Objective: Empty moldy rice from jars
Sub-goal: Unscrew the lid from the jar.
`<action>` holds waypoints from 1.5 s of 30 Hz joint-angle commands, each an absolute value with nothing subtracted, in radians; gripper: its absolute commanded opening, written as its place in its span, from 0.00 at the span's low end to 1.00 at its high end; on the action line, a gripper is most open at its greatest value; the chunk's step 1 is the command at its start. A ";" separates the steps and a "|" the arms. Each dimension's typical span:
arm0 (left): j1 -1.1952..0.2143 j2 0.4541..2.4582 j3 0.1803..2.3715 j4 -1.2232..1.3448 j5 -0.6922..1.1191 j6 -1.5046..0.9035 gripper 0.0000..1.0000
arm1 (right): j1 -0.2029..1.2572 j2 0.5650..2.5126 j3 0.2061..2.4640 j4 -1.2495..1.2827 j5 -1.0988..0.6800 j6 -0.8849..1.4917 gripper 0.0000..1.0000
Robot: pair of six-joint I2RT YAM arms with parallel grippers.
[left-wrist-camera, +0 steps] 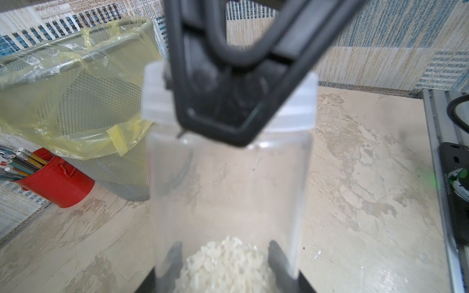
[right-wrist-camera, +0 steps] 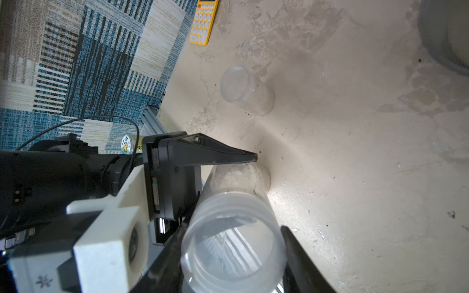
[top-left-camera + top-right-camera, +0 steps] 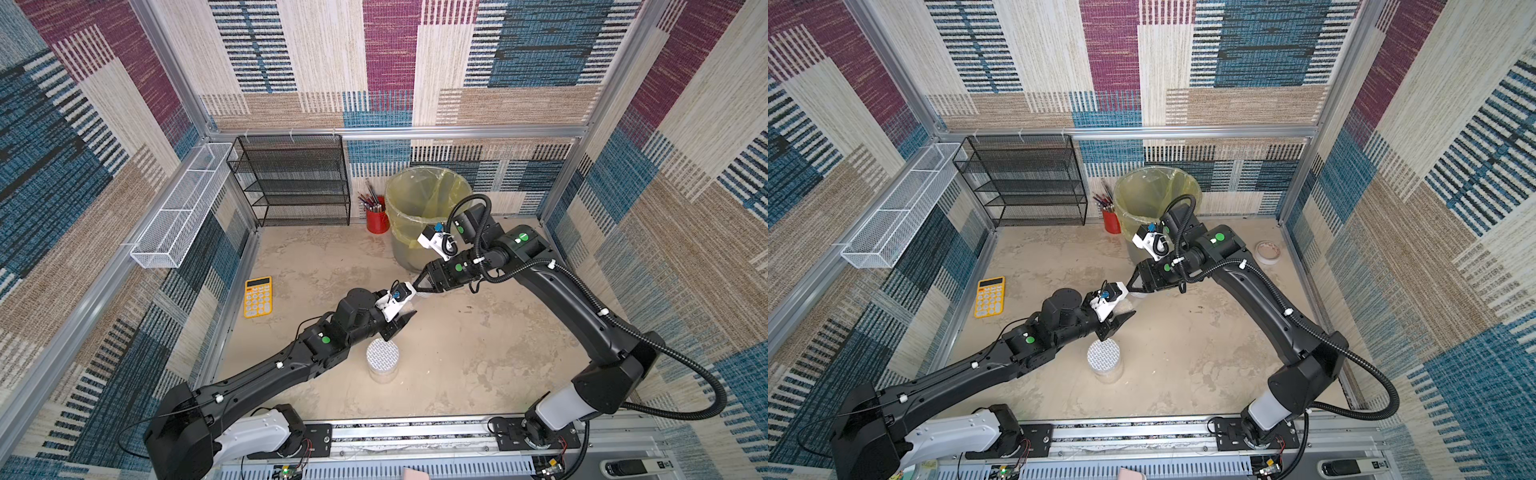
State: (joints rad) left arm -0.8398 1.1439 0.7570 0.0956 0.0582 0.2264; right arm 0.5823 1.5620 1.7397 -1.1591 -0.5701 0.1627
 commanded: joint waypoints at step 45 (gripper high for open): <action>-0.835 1.092 0.773 0.115 0.131 0.232 0.00 | 0.579 1.494 1.665 -0.959 -0.692 -0.424 0.67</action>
